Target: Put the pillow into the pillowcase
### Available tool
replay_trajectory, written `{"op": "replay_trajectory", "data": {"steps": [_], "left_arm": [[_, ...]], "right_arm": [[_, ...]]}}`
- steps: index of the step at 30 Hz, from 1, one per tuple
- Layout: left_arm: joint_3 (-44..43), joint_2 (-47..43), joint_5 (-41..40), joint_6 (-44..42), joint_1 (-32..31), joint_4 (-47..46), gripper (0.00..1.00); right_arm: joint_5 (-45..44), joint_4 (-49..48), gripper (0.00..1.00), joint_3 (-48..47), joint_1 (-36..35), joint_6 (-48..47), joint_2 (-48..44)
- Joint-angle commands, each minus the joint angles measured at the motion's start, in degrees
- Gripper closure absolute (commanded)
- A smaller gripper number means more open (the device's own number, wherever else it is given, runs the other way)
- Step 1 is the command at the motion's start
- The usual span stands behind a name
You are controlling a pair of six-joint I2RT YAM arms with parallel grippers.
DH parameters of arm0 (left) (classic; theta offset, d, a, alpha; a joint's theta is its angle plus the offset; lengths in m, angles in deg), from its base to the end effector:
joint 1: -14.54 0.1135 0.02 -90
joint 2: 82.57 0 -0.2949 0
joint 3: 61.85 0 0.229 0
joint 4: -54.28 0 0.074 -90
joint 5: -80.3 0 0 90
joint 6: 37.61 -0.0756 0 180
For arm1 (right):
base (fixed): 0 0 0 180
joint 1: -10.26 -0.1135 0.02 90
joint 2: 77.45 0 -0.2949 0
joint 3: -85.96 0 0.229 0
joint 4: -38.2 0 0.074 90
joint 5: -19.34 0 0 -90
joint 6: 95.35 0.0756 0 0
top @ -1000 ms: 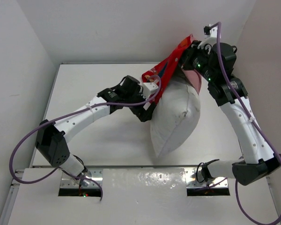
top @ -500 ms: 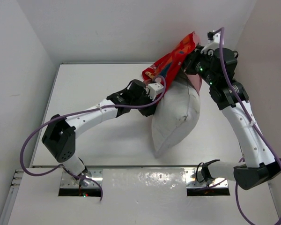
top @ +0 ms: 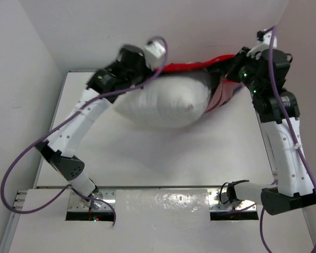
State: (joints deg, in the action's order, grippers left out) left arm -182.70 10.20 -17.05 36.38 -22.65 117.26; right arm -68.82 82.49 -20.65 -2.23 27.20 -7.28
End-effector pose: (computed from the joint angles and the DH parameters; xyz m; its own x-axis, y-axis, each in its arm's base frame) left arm 0.2914 -0.2090 0.4306 -0.2958 0.5678 -0.7682 0.6216 0.7250 0.2966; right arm 0.2458 0.0569 0.5065 -0.2454 0.4964 -0.8327 -0.1366 0.8326 0.5367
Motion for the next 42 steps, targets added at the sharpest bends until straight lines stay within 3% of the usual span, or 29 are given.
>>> {"op": "replay_trajectory", "data": {"steps": [1,4,7,15,18,21,22,23,24,25,26,27,29,30,31,32,33,34,35,36,37,38,39,40,41,42], "left_arm": [[-24.48,-3.92,-26.14,-13.65,1.15,1.87,1.00],[-40.95,-0.41,-35.85,-23.49,1.07,-2.51,1.00],[-45.06,0.74,-41.40,-33.16,0.02,-10.07,1.00],[-47.35,2.50,-49.86,-55.24,-5.07,-33.43,1.00],[-42.64,2.24,-49.16,-53.61,-5.96,-29.28,1.00],[-31.47,1.71,-44.96,-49.56,-4.47,-28.62,1.00],[-28.83,1.80,-44.42,-49.99,-4.12,-30.37,1.00],[-26.37,2.49,-44.15,-51.04,-3.16,-36.91,1.00],[-22.69,3.02,-44.15,-55.23,-2.20,-41.24,1.00],[-22.22,5.20,-44.41,-57.88,0.77,-45.81,1.00],[-27.61,6.97,-44.76,-61.04,2.89,-53.69,1.00],[-34.28,9.33,-44.42,-60.63,5.00,-53.85,1.00],[-47.99,16.11,-42.75,-58.62,9.23,-49.82,1.00],[-49.79,16.04,-41.61,-55.65,9.33,-50.16,1.00],[-45.90,11.08,-40.73,-51.79,7.15,-45.46,1.00],[-39.94,6.68,-34.28,-39.40,5.65,-41.50,1.00],[-39.27,5.85,-30.39,-32.49,2.77,-33.28,1.00],[-39.87,6.36,-25.48,-25.72,1.17,-15.54,1.00],[-37.10,6.19,-15.16,-15.56,0.11,-10.23,1.00],[-27.50,5.24,-11.58,-12.15,-1.29,-6.69,1.00],[-24.01,5.31,-6.50,-7.16,-1.39,-1.87,1.00],[-22.32,6.71,-4.53,-5.02,0.17,0.44,1.00],[-22.56,7.76,-1.99,-3.43,1.93,6.64,1.00],[-28.05,8.73,0.30,-0.46,4.03,10.01,1.00],[-32.02,9.52,3.37,0.27,6.06,12.56,1.00],[-35.62,9.18,4.36,0.54,10.25,14.77,1.00]], "right_arm": [[-0.09,1.56,1.00,-9.20,3.42,-0.39,0.75],[0.43,4.54,1.00,-17.90,4.93,-0.56,4.08],[1.75,5.53,1.00,-25.38,5.20,0.05,7.60],[13.95,-2.63,1.00,-26.18,5.46,8.74,10.69],[17.74,-9.40,1.00,-23.21,4.94,13.57,10.51],[20.54,-11.28,1.00,-23.35,-2.93,17.98,16.28],[22.22,-7.08,1.00,-27.63,-5.07,16.94,20.14],[23.63,-1.39,1.00,-42.29,-7.09,15.01,29.49],[23.99,9.63,1.00,-51.66,-8.15,10.64,33.67],[21.82,13.66,1.00,-64.81,-7.12,9.55,35.98],[20.06,15.88,1.00,-66.33,-0.23,11.63,34.43],[20.21,13.63,1.00,-64.00,5.84,14.52,30.85],[20.74,0.34,1.00,-35.88,18.14,20.67,18.14],[18.22,-23.24,1.00,-22.62,25.77,29.49,4.76],[17.50,-30.96,1.00,-10.48,27.68,33.93,2.01],[17.92,-32.78,1.00,-11.41,28.48,36.94,1.73],[21.76,-30.10,1.00,-19.59,26.14,35.66,5.64],[22.67,-27.11,1.00,-23.42,21.07,33.39,9.07],[24.15,-24.38,1.00,-26.24,10.05,29.36,12.67],[26.52,-21.75,1.00,-33.14,6.29,27.41,19.76],[30.28,-11.97,1.00,-38.26,2.51,23.47,23.74],[31.45,-6.31,1.00,-48.23,2.39,21.60,29.35],[32.25,-0.77,1.00,-51.11,3.43,19.93,30.71],[33.12,3.11,1.00,-51.32,5.00,19.04,30.29],[33.39,5.24,1.00,-48.71,14.59,21.30,28.46],[33.57,2.04,1.00,-34.24,18.86,24.19,24.96]]}}
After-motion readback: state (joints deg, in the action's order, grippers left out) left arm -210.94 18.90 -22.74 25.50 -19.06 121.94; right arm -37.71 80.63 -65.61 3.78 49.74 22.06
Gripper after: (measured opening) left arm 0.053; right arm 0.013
